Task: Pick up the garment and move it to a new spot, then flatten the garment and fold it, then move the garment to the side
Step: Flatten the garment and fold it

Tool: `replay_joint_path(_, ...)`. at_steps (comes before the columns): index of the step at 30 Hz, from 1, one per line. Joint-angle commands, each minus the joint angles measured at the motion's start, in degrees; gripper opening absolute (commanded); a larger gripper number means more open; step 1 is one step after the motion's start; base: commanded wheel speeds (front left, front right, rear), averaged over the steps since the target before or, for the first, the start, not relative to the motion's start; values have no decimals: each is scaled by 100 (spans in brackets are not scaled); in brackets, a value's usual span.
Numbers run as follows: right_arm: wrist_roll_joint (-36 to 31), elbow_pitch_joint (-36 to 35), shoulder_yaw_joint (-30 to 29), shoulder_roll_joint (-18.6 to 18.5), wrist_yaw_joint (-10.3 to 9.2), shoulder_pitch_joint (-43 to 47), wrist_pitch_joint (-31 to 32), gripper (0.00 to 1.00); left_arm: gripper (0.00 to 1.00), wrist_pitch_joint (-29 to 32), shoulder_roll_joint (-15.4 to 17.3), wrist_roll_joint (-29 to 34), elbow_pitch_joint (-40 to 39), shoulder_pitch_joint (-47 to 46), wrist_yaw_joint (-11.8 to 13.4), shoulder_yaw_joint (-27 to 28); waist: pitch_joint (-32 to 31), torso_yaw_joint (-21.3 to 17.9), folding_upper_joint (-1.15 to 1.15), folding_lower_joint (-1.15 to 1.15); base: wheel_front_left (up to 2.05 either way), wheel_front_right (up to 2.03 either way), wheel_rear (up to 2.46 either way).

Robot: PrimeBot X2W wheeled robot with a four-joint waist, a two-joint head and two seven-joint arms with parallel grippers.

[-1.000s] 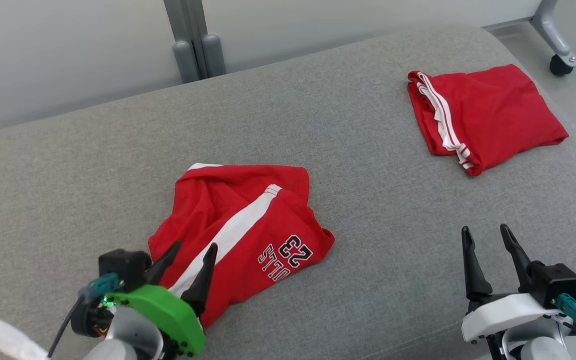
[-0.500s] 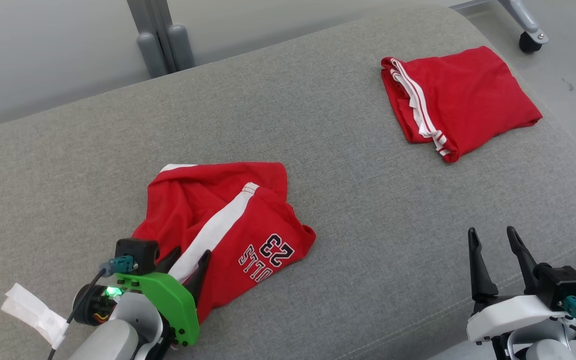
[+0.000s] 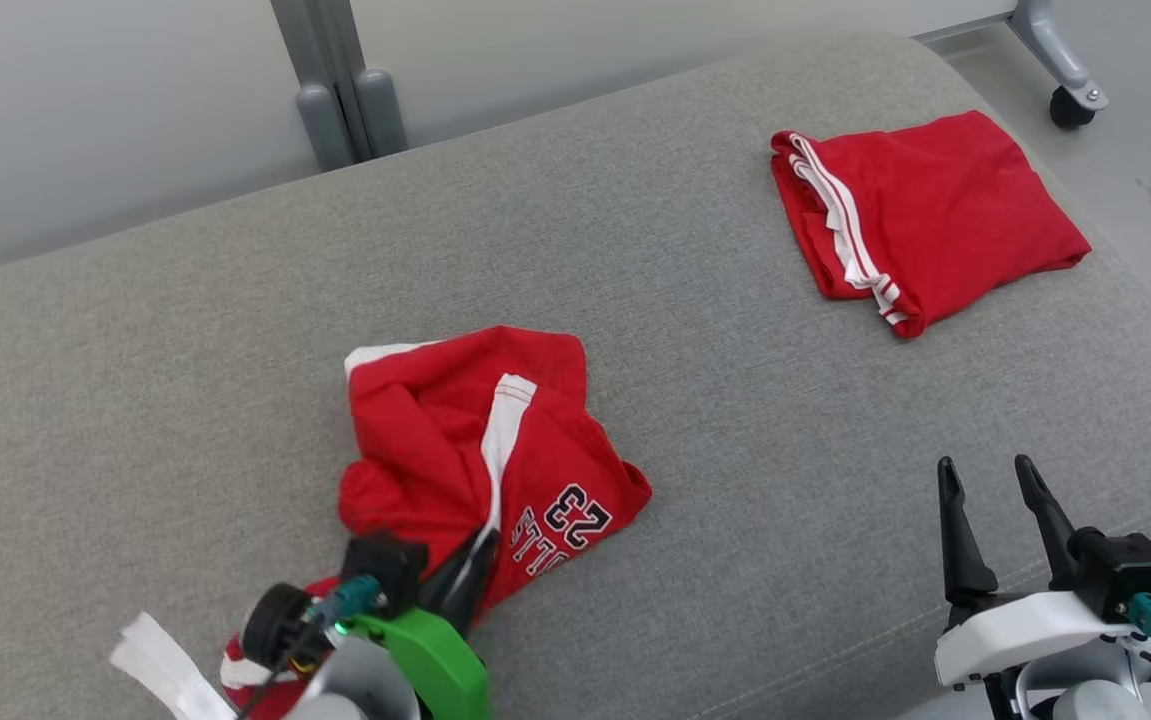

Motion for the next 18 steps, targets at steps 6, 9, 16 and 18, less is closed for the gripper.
replay_joint_path(6,-19,20,-30,-7,-11,100,2,100,100,-379,-225,510,127,380,8,-589,-33,5,0,0,0,0,0)
replay_joint_path(9,-39,40,-42,-7,-11,108,2,100,100,-486,-354,490,257,475,-61,-691,-48,4,0,0,0,0,0)
replay_joint_path(16,-97,51,-96,-8,-11,120,2,100,100,-816,-428,-24,-171,293,157,-13,-128,0,0,0,0,0,0)
replay_joint_path(18,-106,36,-101,-7,-10,120,2,100,100,-726,-390,-260,-283,154,334,332,-135,14,0,0,0,0,0)
